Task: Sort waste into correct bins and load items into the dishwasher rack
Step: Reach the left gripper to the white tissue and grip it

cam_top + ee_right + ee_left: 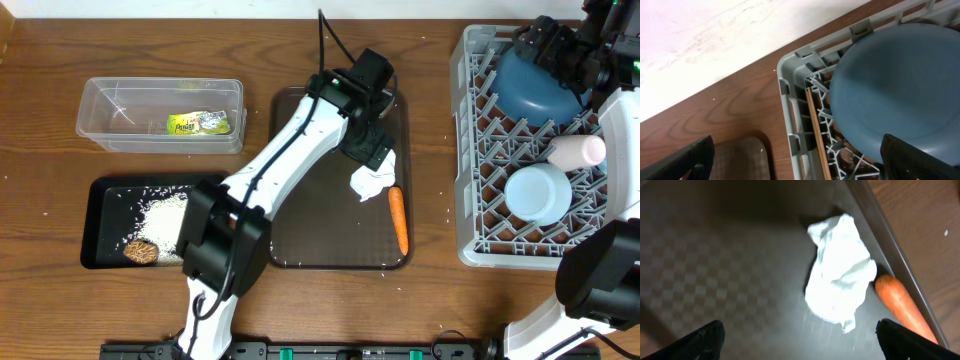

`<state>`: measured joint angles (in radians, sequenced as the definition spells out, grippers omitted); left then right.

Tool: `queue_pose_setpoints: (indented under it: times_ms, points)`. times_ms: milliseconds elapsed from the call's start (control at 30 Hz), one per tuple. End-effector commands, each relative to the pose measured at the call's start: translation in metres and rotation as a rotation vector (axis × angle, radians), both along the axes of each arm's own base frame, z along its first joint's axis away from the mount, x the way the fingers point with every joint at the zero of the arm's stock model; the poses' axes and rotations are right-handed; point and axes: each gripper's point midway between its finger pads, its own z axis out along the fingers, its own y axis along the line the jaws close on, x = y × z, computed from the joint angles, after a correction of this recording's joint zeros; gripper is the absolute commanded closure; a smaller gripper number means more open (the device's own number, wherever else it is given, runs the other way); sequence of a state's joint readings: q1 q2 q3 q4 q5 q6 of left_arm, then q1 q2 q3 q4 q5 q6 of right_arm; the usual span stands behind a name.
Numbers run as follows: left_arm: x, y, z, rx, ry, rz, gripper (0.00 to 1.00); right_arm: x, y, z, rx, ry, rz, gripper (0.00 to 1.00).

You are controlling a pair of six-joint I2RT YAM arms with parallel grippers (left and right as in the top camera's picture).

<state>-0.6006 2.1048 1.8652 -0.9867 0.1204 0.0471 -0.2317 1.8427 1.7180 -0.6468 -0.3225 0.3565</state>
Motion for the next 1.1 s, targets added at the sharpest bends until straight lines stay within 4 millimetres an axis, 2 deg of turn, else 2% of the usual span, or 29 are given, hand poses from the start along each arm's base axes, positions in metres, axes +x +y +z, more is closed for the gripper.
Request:
queue_pose_setpoints:
  times_ms: [0, 100, 433, 733, 833, 933, 1067]
  points:
    - [0.007, -0.009, -0.012, -0.010, -0.001, -0.015, 0.02, -0.002, -0.007, 0.002, 0.008, -0.004, -0.016, 0.01]
    - [0.014, -0.015, -0.018, -0.034, -0.005, 0.017, 0.03, -0.002, -0.007, 0.002, 0.008, -0.004, -0.016, 0.01]
    - [-0.009, -0.033, -0.060, -0.030, 0.119, -0.011, 0.03, -0.002, -0.007, 0.002, 0.008, -0.004, -0.016, 0.01]
    - [-0.012, -0.036, -0.087, 0.004, 0.147, 0.002, 0.04, -0.002, -0.007, 0.002, 0.008, -0.004, -0.016, 0.01]
    - [-0.011, -0.037, -0.088, 0.003, 0.145, 0.005, 0.10, -0.002, -0.007, 0.002, 0.008, -0.004, -0.016, 0.01]
    - [-0.010, -0.037, -0.088, -0.001, 0.140, 0.004, 0.26, -0.002, -0.007, 0.002, 0.008, -0.004, -0.016, 0.01]
    - [-0.009, -0.039, -0.093, -0.007, 0.133, 0.004, 0.33, -0.002, -0.007, 0.002, 0.008, -0.004, -0.016, 0.01]
